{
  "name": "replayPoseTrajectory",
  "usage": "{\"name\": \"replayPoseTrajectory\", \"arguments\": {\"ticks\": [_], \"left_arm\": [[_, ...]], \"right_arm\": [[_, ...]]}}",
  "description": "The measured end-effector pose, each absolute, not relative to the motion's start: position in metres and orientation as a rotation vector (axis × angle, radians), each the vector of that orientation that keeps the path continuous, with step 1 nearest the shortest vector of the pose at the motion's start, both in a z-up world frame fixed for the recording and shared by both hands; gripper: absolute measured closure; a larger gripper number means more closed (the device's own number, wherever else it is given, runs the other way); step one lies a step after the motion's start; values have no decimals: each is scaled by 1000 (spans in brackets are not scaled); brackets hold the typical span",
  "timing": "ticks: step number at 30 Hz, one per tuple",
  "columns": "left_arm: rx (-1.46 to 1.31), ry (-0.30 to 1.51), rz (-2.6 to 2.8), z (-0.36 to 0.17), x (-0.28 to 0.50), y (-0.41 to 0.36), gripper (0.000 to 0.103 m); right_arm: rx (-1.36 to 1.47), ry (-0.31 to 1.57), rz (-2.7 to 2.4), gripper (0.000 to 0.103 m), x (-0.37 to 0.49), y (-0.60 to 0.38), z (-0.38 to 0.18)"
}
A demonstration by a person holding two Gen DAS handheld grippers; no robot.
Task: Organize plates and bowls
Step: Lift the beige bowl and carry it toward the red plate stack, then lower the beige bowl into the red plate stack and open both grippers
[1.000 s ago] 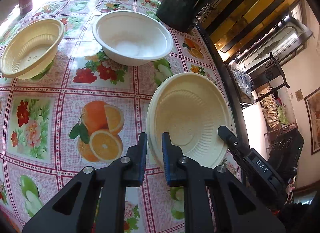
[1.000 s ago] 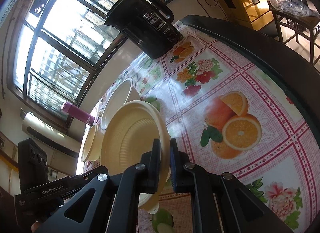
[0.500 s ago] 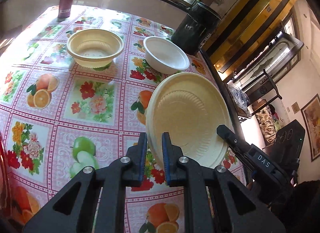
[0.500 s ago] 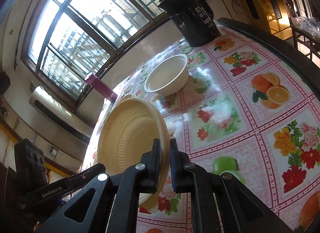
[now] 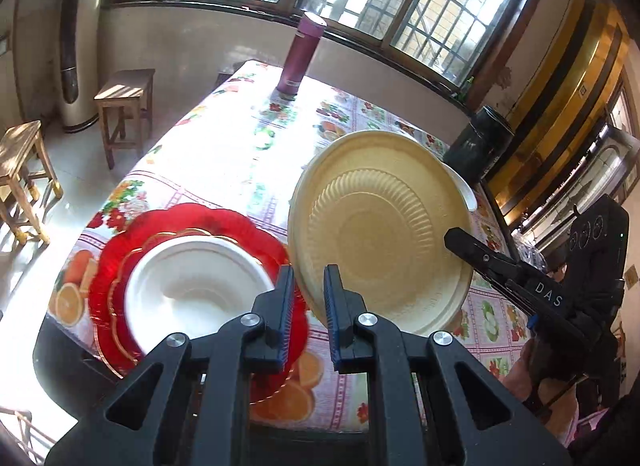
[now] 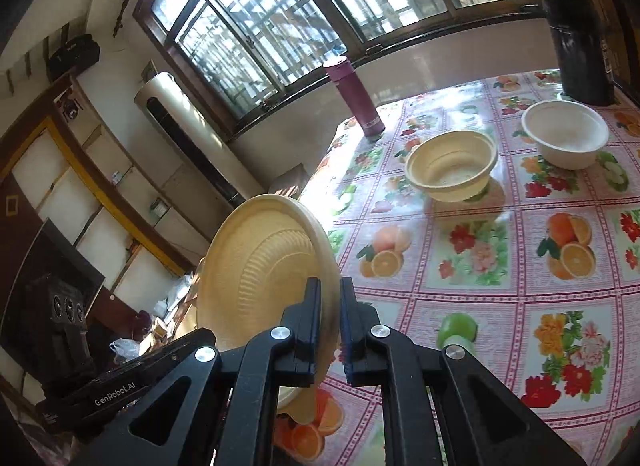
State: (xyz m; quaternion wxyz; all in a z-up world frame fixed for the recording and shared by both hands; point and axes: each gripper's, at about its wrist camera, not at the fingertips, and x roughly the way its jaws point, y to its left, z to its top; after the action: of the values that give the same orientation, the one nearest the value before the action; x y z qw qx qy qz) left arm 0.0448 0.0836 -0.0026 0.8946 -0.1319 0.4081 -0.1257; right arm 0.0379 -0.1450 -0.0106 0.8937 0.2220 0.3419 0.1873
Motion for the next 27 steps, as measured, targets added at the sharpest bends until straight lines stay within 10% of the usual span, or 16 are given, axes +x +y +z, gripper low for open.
{"name": "replayPoseTrajectory", "arguments": {"ticks": [23, 24, 27], "left_arm": [[-360, 918, -97, -68, 22, 175, 88], [-362, 911, -91, -69, 20, 177, 85], [-367, 876, -68, -65, 14, 182, 19]], "right_arm": [[259, 907, 490, 88, 54, -21, -84], [248, 905, 499, 86, 52, -19, -84], [243, 865, 529, 38, 47, -24, -76]]}}
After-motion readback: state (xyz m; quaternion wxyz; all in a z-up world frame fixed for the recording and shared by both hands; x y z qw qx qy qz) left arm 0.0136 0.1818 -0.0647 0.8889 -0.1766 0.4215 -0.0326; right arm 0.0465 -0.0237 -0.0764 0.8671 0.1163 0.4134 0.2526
